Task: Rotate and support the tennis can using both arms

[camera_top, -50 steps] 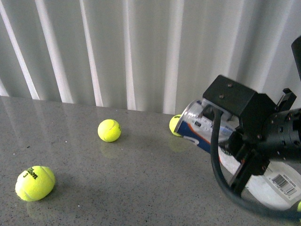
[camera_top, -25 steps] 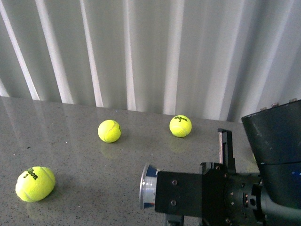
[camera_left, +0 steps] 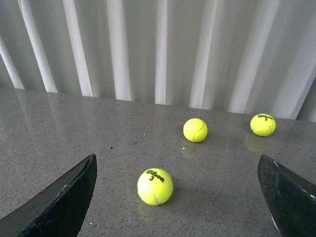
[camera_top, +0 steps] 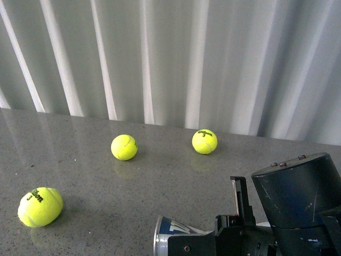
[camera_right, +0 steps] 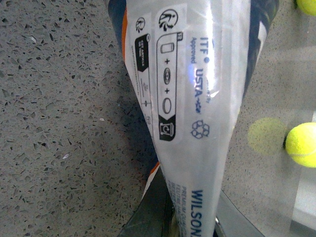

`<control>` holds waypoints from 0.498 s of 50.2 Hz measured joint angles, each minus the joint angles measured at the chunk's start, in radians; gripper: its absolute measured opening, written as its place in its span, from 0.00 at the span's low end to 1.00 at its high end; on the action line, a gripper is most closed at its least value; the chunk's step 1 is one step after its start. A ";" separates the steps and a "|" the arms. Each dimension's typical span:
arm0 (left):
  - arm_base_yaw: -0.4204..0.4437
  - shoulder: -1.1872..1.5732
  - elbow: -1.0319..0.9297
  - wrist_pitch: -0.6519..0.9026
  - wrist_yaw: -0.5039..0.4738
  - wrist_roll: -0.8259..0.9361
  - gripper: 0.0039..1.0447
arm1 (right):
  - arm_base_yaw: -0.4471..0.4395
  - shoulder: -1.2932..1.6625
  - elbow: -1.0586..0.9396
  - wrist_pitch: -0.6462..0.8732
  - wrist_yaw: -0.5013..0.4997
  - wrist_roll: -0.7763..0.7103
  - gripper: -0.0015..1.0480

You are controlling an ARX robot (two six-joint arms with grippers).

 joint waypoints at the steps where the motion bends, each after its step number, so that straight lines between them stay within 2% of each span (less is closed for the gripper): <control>1: 0.000 0.000 0.000 0.000 0.000 0.000 0.94 | 0.000 0.000 0.000 0.000 0.000 0.000 0.06; 7: 0.000 0.000 0.000 0.000 0.000 0.000 0.94 | 0.000 0.005 -0.002 0.009 0.006 -0.008 0.06; 13: 0.000 0.000 0.000 0.000 0.000 0.000 0.94 | 0.001 0.008 -0.006 0.003 0.022 -0.011 0.33; 25: 0.000 0.000 0.000 0.000 0.000 0.000 0.94 | 0.008 0.008 -0.010 -0.027 0.028 0.005 0.66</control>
